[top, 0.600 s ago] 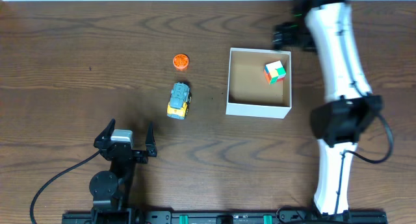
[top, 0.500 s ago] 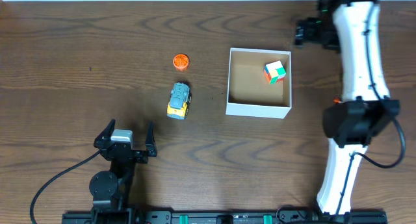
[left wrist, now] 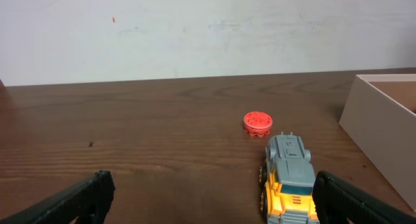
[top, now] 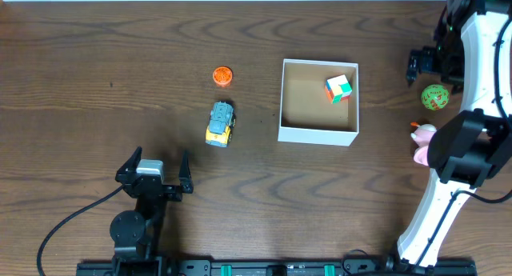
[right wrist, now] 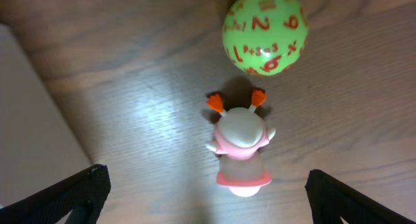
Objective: Pack container
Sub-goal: 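Move the right gripper down to the green numbered ball and grasp it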
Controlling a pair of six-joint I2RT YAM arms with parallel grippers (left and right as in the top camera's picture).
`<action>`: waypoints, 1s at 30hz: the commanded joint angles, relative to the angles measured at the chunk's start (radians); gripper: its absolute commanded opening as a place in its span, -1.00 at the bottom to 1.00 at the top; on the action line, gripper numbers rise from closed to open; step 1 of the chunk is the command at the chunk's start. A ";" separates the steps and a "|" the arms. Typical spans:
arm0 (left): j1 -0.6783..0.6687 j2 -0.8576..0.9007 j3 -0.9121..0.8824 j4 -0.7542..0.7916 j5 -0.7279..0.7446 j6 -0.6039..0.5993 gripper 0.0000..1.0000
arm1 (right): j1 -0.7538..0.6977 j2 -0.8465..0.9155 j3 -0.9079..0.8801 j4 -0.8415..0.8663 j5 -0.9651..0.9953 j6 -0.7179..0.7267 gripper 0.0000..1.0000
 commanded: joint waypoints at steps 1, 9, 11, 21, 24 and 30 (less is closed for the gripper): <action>0.002 -0.006 -0.017 -0.034 0.015 0.017 0.96 | -0.027 -0.019 -0.069 0.032 -0.008 -0.047 0.99; 0.002 -0.006 -0.017 -0.034 0.014 0.018 0.96 | -0.061 -0.019 -0.211 0.161 0.027 -0.046 0.99; 0.002 -0.006 -0.017 -0.034 0.014 0.018 0.96 | -0.070 -0.019 -0.227 0.196 0.027 -0.061 0.98; 0.002 -0.006 -0.017 -0.034 0.014 0.018 0.96 | -0.084 -0.019 -0.273 0.365 0.016 -0.173 0.98; 0.002 -0.006 -0.017 -0.034 0.015 0.017 0.96 | -0.084 -0.019 -0.275 0.389 0.017 -0.180 0.98; 0.002 -0.006 -0.017 -0.034 0.014 0.017 0.96 | -0.089 -0.011 -0.282 0.410 0.016 -0.241 0.98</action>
